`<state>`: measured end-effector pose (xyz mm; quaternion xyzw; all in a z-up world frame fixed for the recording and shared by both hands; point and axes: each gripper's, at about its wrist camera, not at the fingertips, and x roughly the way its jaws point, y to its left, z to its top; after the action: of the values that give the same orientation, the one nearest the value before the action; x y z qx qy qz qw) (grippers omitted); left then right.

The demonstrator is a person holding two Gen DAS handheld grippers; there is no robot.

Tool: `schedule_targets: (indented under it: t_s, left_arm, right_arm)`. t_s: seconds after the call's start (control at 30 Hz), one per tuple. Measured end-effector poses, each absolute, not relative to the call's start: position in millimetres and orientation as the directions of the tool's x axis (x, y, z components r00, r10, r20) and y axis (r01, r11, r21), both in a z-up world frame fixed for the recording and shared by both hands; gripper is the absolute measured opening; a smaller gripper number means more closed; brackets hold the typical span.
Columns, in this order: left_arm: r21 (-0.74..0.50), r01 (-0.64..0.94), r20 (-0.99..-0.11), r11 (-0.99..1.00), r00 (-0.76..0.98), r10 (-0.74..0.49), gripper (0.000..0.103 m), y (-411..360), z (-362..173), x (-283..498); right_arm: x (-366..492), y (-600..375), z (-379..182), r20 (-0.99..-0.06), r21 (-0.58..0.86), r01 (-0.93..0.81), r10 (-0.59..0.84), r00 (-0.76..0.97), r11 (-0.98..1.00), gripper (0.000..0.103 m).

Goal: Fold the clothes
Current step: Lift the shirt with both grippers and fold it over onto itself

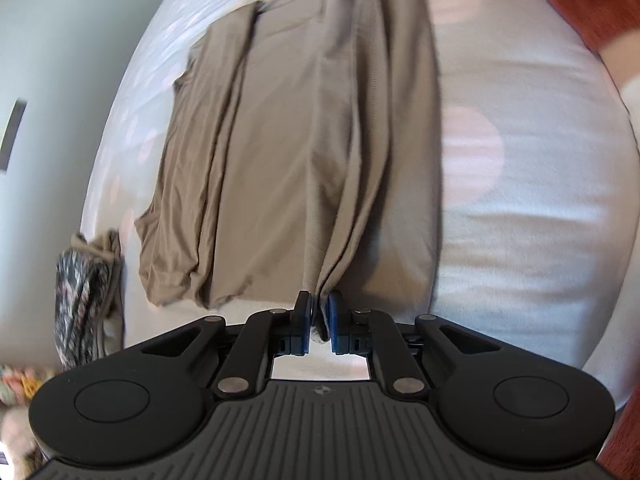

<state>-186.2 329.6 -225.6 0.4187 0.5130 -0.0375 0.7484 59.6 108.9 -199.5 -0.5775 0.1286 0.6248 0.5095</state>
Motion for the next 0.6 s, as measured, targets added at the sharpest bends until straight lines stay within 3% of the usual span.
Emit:
schedule_targets:
  t_s: [0.3, 0.33, 0.4, 0.6]
  left_arm:
    - [0.559, 0.434, -0.815, 0.707, 0.447, 0.369, 0.006, 334, -228, -187]
    - [0.552, 0.423, -0.817, 0.719, 0.445, 0.365, 0.006, 335, -228, -187]
    - [0.540, 0.400, -0.822, 0.741, 0.441, 0.361, 0.006, 339, -228, -186]
    - [0.495, 0.331, -0.836, 0.803, 0.432, 0.337, 0.003, 345, -220, -187]
  right_arm:
    - [93, 128, -210, -0.895, -0.294, -0.908, 0.419, 0.151, -0.300, 0.046]
    - [97, 130, -212, -0.902, -0.268, -0.923, 0.409, 0.139, -0.278, 0.043]
    - [102, 132, -213, -0.914, -0.220, -0.944, 0.391, 0.112, -0.244, 0.019]
    - [92, 118, -199, -0.900, -0.240, -0.937, 0.419, 0.117, -0.254, 0.009]
